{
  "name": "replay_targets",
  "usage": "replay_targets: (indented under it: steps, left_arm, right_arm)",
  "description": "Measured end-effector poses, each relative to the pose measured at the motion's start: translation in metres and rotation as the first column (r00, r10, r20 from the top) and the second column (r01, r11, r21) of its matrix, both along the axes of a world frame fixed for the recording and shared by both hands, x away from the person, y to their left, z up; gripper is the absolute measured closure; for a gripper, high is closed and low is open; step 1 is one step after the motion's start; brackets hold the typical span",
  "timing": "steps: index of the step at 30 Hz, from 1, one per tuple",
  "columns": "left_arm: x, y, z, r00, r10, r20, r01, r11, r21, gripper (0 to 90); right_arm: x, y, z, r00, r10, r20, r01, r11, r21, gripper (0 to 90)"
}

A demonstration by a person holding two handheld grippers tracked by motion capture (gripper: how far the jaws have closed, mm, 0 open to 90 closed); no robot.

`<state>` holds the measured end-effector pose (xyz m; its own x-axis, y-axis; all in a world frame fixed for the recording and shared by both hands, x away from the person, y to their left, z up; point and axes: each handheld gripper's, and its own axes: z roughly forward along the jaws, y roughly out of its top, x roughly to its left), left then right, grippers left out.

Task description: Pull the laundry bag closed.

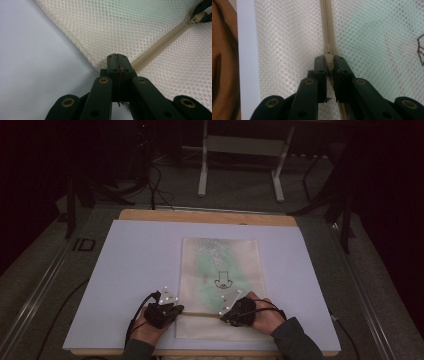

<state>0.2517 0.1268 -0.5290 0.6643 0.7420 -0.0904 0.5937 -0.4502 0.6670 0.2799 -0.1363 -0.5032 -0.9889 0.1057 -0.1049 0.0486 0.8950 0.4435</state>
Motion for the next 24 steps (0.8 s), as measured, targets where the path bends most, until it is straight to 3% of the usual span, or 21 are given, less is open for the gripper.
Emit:
replay_targets:
  steps: [24]
  left_arm:
    - [0.0,0.0,0.0,1.0,0.0,0.001,0.0,1.0,0.0,89.4]
  right_arm:
    - [0.0,-0.015,0.002,0.9997,-0.021,-0.009,0.021,1.0,0.016,82.6]
